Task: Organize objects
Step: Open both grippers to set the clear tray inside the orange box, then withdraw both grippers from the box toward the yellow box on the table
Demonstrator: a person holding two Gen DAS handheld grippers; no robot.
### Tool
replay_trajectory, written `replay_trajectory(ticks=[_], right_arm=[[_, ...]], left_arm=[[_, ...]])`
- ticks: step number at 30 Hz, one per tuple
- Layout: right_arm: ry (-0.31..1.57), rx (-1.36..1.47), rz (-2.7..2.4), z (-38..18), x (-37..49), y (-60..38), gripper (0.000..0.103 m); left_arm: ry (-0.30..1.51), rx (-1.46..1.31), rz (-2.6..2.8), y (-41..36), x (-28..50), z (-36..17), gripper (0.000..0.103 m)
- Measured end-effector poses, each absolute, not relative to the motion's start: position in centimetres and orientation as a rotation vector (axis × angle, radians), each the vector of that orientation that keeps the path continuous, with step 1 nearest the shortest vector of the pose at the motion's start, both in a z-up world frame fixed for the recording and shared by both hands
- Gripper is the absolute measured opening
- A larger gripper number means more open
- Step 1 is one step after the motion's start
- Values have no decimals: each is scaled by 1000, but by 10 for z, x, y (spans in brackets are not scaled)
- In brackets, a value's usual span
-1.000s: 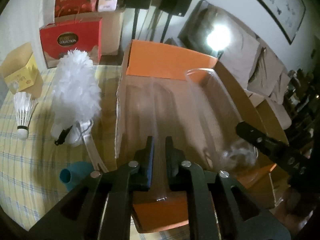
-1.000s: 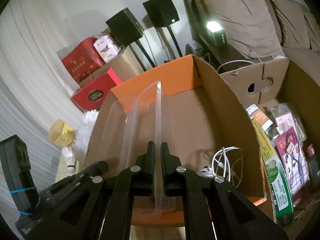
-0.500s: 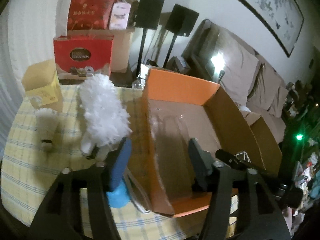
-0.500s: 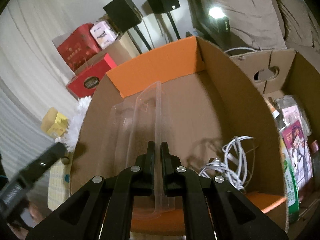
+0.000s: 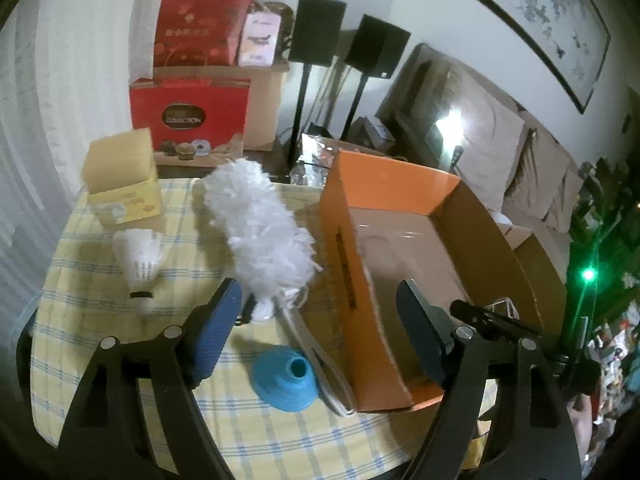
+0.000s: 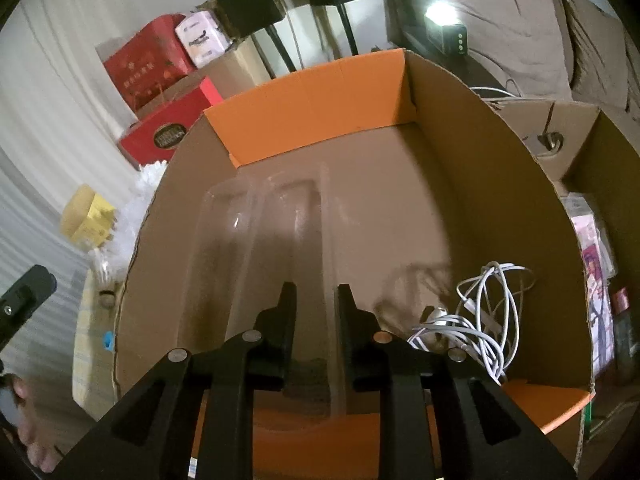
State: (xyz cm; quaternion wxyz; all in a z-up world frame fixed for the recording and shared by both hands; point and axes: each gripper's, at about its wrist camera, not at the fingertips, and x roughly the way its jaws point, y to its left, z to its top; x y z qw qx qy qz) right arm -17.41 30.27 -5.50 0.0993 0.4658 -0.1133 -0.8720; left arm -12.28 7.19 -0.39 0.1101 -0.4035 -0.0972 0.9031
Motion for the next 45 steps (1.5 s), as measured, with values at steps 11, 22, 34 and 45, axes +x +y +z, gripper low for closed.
replay_trajectory(ticks=[11, 22, 34, 45], right_arm=[[-303, 1431, -2572, -69, -191, 286, 10], [-147, 1499, -2583, -65, -181, 281, 14], [133, 1577, -2565, -67, -189, 256, 7], [-85, 1459, -2598, -43, -173, 272, 25]], left_arm=[[-319, -1205, 2662, 42, -118, -10, 77], [-369, -1230, 2644, 26, -121, -18, 77], [-386, -1249, 2627, 20, -118, -24, 77], [-410, -1254, 2626, 4, -121, -27, 94]])
